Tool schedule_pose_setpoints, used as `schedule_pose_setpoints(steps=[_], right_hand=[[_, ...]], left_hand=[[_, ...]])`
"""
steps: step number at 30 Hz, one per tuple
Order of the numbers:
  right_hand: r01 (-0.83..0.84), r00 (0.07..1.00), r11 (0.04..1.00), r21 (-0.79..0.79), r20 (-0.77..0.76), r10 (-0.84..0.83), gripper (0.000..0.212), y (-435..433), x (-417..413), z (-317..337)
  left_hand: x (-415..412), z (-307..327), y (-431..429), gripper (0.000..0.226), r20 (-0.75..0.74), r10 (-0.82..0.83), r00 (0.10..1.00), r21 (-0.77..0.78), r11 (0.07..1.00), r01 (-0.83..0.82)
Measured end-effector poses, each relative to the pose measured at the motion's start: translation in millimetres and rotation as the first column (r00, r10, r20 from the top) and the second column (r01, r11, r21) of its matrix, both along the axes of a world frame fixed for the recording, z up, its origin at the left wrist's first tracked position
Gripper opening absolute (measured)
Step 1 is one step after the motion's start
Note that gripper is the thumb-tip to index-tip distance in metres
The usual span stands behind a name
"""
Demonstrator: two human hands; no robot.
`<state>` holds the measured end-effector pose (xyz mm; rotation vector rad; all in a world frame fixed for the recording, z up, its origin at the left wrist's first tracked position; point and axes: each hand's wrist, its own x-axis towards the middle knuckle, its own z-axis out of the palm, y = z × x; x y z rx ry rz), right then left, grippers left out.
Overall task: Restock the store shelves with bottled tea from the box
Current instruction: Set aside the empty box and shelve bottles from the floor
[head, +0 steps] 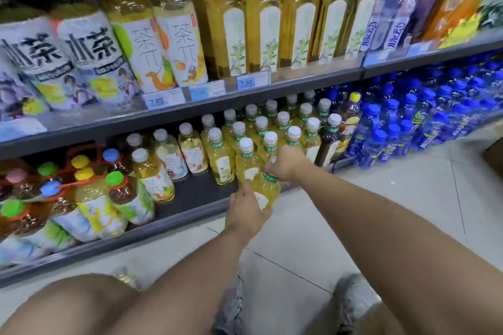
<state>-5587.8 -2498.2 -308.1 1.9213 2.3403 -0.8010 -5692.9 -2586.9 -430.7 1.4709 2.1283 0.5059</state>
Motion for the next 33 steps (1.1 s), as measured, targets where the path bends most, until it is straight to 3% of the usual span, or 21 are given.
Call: schedule_pose_setpoints(steps=[6, 10, 13, 18, 22, 28, 33], right_hand=[[-0.165, 0.986, 0.984, 0.069, 0.036, 0.163, 0.032, -1, -85, 17], [-0.223, 0.975, 0.967, 0.12, 0.037, 0.22, 0.022, 19, -111, 13], [-0.244, 0.97, 0.961, 0.134, 0.035, 0.241, 0.025, 37, -125, 4], [-0.325, 0.943, 0.939, 0.111, 0.116, 0.312, 0.027, 55, -143, -35], [-0.307, 0.949, 0.945, 0.115, 0.106, 0.296, 0.022, 55, -147, -71], [-0.245, 0.968, 0.964, 0.108, 0.092, 0.235, 0.026, 61, -152, -74], [-0.252, 0.96, 0.96, 0.118, 0.157, 0.233, 0.047, 48, -148, -63]], left_hand=[[-86, 16, 9, 0.052, 0.131, 0.05, 0.99, 0.043, 0.997, -0.056], [-110, 16, 26, 0.049, 0.228, 0.101, 0.968, 0.104, 0.986, -0.128], [-116, 11, 38, 0.049, 0.25, 0.104, 0.963, 0.105, 0.985, -0.133], [-132, -13, 51, 0.041, 0.295, 0.119, 0.948, -0.029, 0.993, -0.116], [-144, -25, 53, 0.05, 0.35, 0.075, 0.934, -0.14, 0.99, -0.027], [-152, -19, 59, 0.054, 0.286, -0.003, 0.958, -0.222, 0.973, 0.069], [-150, 7, 48, 0.043, 0.213, -0.047, 0.976, -0.353, 0.928, 0.122]])
